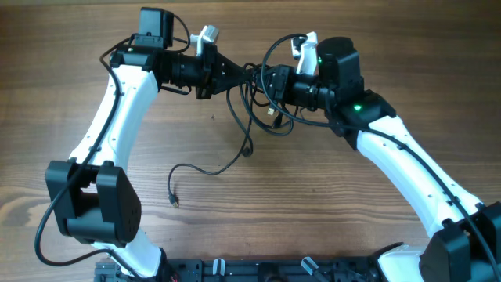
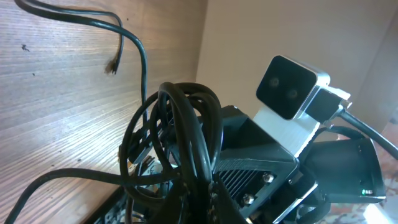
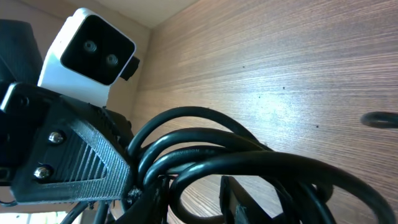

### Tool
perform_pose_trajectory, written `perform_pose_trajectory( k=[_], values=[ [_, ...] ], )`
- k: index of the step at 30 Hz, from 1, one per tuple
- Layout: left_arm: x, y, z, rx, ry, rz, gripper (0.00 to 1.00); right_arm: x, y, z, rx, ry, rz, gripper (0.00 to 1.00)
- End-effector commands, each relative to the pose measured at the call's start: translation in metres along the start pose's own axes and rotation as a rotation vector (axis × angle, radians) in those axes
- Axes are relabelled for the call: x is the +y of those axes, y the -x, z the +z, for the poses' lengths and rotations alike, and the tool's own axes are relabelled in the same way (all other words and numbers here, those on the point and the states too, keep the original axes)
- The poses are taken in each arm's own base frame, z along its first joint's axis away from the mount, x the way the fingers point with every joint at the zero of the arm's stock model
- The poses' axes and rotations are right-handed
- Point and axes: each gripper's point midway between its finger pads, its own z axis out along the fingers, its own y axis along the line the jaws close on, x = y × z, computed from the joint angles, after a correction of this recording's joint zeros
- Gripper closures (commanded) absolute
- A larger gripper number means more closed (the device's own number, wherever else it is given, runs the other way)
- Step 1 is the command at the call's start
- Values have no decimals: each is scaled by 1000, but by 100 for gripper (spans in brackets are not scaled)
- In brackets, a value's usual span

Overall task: Untangle cables
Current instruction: 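Regrasp the cable bundle with the left gripper near the right gripper, then pull a cable strand rightward with the right gripper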

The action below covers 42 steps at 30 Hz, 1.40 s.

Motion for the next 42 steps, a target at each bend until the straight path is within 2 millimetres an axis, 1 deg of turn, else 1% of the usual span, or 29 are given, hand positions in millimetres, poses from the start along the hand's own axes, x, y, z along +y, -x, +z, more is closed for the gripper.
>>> perform_pose_trajectory(
  k=[1,3,6,8,9,11,15,16,17,18,19,20,21,22,24,26,27,28,29,30,31,33,36,37,38,39,40,41,42],
  values=[
    [-15,-10,1,36,-45,-6,96,-2,-6,12,0,-29,-4,71],
    [-15,-10,1,36,-44,-19,96,-6,-9,19,12,-37,0,73],
    [-15,-9,1,33,-45,-12,96,-6,-6,22,-2,-29,-10,95],
    [-16,-6,1,23,-41,7,96,-2,-2,21,-15,-16,-17,96],
    [-12,-2,1,2,-18,14,96,0,-2,19,-17,-11,-20,96],
    [8,13,0,-85,96,12,96,6,4,5,-30,7,-25,96],
    [45,36,-12,-237,314,-9,96,23,31,-59,-90,85,-23,96],
    [59,40,-18,-276,393,-32,96,27,39,-79,-117,105,-26,96],
    [75,40,-26,-309,478,-62,96,32,53,-114,-170,142,-36,96],
    [82,40,-30,-315,523,-53,96,34,59,-132,-197,159,-42,96],
    [86,38,-32,-307,553,-27,96,34,67,-155,-237,175,-44,96],
    [89,36,-33,-288,573,6,96,30,75,-175,-278,175,-33,96],
    [91,32,-33,-266,585,35,96,24,83,-190,-316,164,-27,96],
    [94,29,-33,-241,599,66,96,11,93,-206,-364,140,-4,96],
    [104,24,-39,-223,662,80,96,-17,108,-230,-436,90,85,96],
    [113,22,-47,-219,732,92,96,-54,125,-257,-533,16,173,96],
    [121,23,-54,-237,790,86,96,-79,133,-270,-581,-29,227,96],
    [123,24,-58,-246,814,87,96,-91,135,-274,-596,-50,255,96],
    [125,25,-60,-253,829,87,96,-100,136,-275,-600,-63,287,96],
    [125,26,-60,-253,829,88,96,-106,135,-272,-582,-54,311,96],
    [125,26,-60,-255,828,90,96,-105,133,-267,-556,-35,313,96],
    [124,27,-59,-256,821,93,96,-93,125,-247,-464,21,258,92],
    [116,27,-51,-244,759,105,96,-66,99,-201,-311,55,163,67],
    [113,27,-48,-240,737,109,96,-58,87,-182,-260,43,148,52],
    [112,27,-47,-239,730,106,96,-52,78,-169,-224,35,136,45],
    [112,27,-47,-240,730,103,96,-48,71,-159,-199,29,127,42],
    [112,27,-47,-240,730,103,96,-38,59,-143,-155,21,115,40],
    [112,27,-47,-240,730,103,96,-27,48,-128,-118,25,91,39],
    [112,27,-47,-240,730,103,96,-21,41,-118,-98,20,79,40]
  ],
)
